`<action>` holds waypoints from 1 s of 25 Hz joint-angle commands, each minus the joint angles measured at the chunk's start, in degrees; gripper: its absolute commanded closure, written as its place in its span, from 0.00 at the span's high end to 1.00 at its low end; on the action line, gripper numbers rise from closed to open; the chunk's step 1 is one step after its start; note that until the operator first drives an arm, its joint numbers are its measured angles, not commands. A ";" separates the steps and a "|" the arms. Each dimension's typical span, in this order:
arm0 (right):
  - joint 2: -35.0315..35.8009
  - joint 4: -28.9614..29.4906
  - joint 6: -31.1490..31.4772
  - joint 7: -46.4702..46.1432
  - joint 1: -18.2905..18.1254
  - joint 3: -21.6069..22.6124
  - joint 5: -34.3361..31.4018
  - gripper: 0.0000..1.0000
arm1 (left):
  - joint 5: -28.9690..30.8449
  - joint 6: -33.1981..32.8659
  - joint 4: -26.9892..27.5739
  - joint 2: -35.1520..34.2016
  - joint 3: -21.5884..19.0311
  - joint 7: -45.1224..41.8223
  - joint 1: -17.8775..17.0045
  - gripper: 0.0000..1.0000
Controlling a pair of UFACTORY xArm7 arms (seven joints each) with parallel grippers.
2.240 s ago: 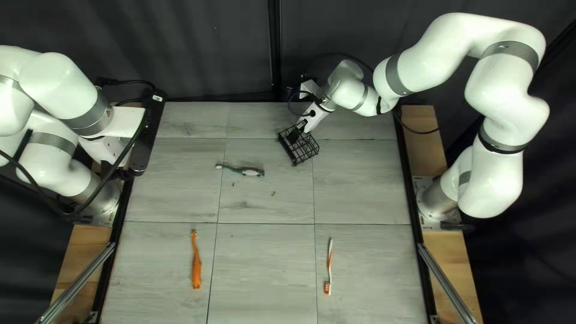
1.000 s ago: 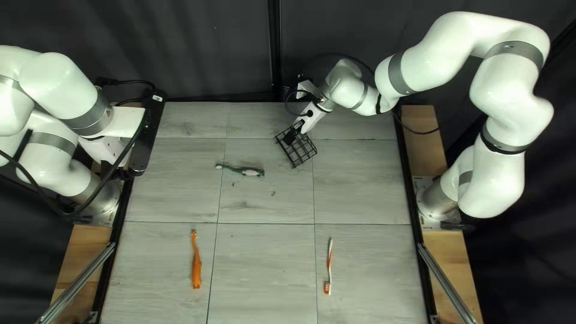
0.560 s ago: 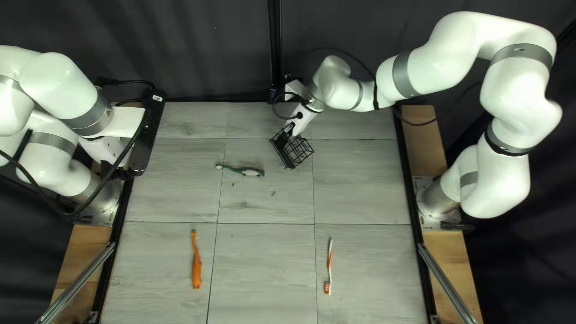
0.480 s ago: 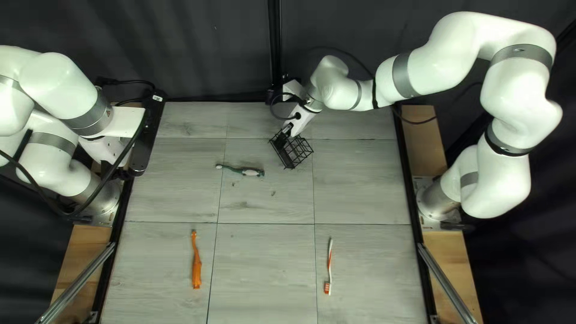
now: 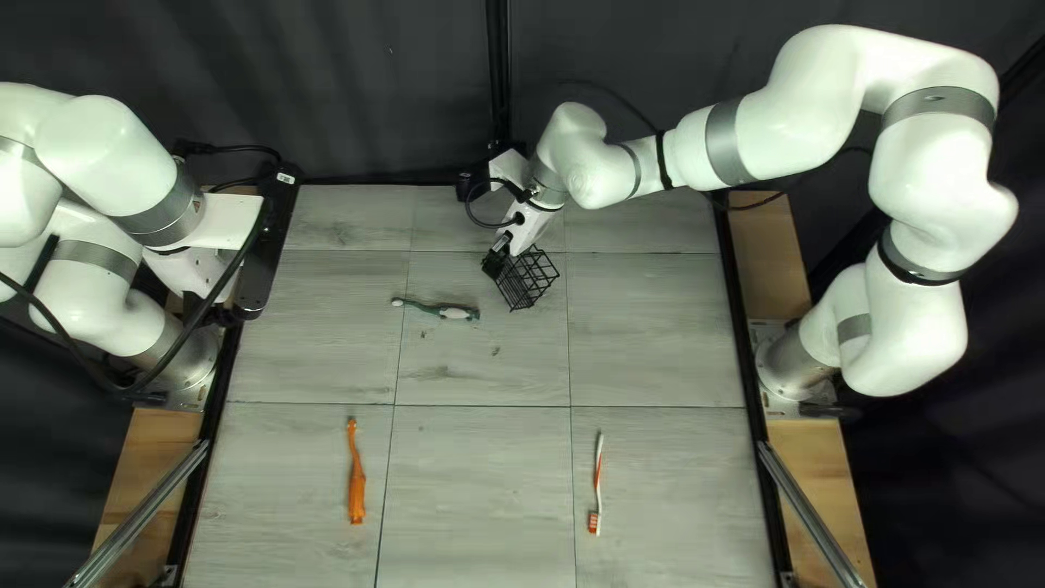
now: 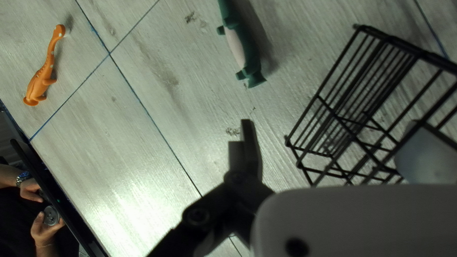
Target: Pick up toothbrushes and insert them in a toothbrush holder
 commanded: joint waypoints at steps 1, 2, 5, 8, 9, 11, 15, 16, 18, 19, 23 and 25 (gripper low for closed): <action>0.82 1.35 0.71 1.33 0.70 0.26 -1.29 1.00 | 0.00 0.00 0.00 0.00 0.00 0.00 0.00 1.00; 0.94 1.92 1.12 2.03 0.99 0.29 -1.96 1.00 | 0.00 0.00 0.00 0.00 0.00 0.00 0.00 1.00; 0.69 2.88 2.08 3.62 1.52 0.16 -3.78 1.00 | 0.00 0.00 0.00 0.00 0.00 0.00 0.00 1.00; 0.19 3.32 2.74 4.52 1.91 0.19 -4.88 1.00 | 0.00 0.00 0.00 0.00 0.00 0.00 0.00 1.00; 0.14 3.45 2.88 4.73 2.01 0.20 -5.13 1.00 | 0.00 0.00 0.00 0.00 0.00 0.00 0.00 1.00; 0.16 4.14 3.43 5.53 2.39 0.29 -5.94 1.00 | 0.00 0.00 0.00 0.00 0.00 0.00 0.00 1.00; 0.27 4.89 4.14 6.52 2.90 0.34 -7.32 1.00 | 0.00 0.00 0.00 0.00 0.00 0.00 0.00 1.00; 0.16 4.95 4.27 6.84 3.02 0.30 -7.76 1.00 | 0.00 0.00 0.00 0.00 0.00 0.00 0.00 1.00; -0.60 4.92 4.68 8.16 3.51 0.08 -9.75 1.00 | 0.00 0.00 0.00 0.00 0.00 0.00 0.00 1.00; -0.94 4.82 4.78 8.53 3.65 0.03 -10.41 1.00 | 0.00 0.00 0.00 0.00 0.00 0.00 0.00 1.00; -4.39 4.04 6.89 15.72 6.00 -0.07 -20.60 1.00 | 0.00 0.00 0.00 0.00 0.00 0.00 0.00 1.00; -6.45 3.60 9.52 22.82 7.63 0.51 -29.81 1.00 | 0.00 0.00 0.00 0.00 0.00 0.00 0.00 1.00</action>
